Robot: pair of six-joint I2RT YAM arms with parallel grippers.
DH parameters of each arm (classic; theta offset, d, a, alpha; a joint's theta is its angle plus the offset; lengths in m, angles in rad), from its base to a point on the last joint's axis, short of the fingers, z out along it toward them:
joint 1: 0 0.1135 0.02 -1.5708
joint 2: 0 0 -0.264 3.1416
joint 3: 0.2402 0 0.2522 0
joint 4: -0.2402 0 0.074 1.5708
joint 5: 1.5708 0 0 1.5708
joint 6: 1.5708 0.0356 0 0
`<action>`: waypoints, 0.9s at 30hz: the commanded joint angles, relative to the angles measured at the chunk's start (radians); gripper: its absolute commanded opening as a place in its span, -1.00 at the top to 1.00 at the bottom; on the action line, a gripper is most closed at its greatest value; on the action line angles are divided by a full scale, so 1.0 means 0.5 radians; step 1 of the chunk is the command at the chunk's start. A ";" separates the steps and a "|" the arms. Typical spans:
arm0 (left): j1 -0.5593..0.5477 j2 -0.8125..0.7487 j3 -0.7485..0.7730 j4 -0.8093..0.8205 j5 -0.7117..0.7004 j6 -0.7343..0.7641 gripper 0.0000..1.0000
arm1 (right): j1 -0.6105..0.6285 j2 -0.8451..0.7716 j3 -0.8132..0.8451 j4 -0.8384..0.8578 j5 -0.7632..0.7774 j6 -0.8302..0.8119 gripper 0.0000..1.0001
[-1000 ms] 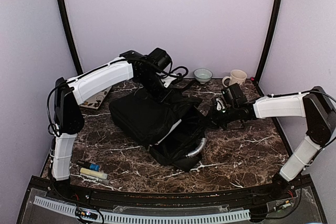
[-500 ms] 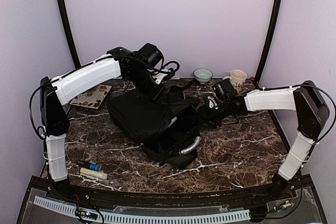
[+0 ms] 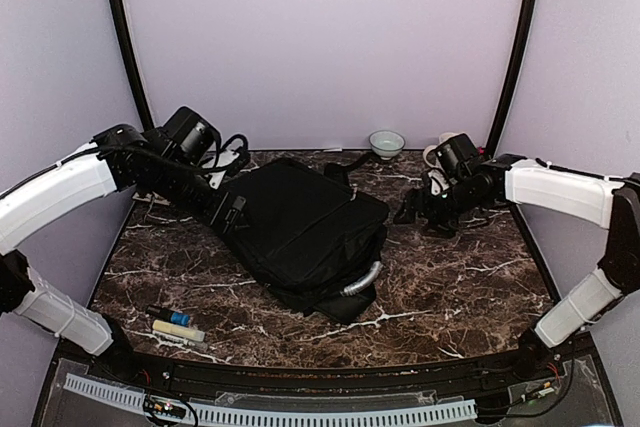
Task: Pack the student bag
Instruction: Adjust the student bag at the center of the board.
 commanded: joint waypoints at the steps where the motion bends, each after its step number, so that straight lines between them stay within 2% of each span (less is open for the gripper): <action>1: 0.022 -0.097 -0.216 0.040 -0.189 -0.005 -0.73 | 0.017 -0.245 -0.063 -0.183 0.043 0.049 -0.59; 7: 0.032 -0.014 -0.328 0.131 -0.336 0.189 -0.71 | 0.249 -0.296 -0.212 0.191 -0.404 0.304 -0.67; 12: 0.067 0.125 -0.260 0.011 -0.152 0.332 -0.70 | 0.403 -0.086 -0.216 0.348 -0.547 0.346 -0.58; 17: 0.067 0.206 -0.231 -0.025 -0.196 0.388 -0.65 | 0.424 0.112 -0.160 0.489 -0.551 0.285 -0.54; 20: 0.067 0.197 -0.219 0.007 -0.178 0.414 -0.63 | 0.406 0.261 -0.124 0.567 -0.565 0.267 -0.29; 23: 0.067 0.190 -0.181 0.008 -0.153 0.445 -0.58 | 0.344 0.357 -0.064 0.570 -0.535 0.241 0.20; 25: 0.067 0.183 -0.170 0.010 -0.240 0.451 -0.56 | 0.265 0.377 -0.047 0.583 -0.524 0.245 0.62; 26: 0.067 0.177 -0.176 0.014 -0.296 0.456 -0.56 | 0.214 0.383 -0.037 0.584 -0.537 0.241 0.76; 27: 0.065 0.169 -0.186 0.024 -0.358 0.466 -0.56 | 0.159 0.388 -0.026 0.578 -0.548 0.227 0.81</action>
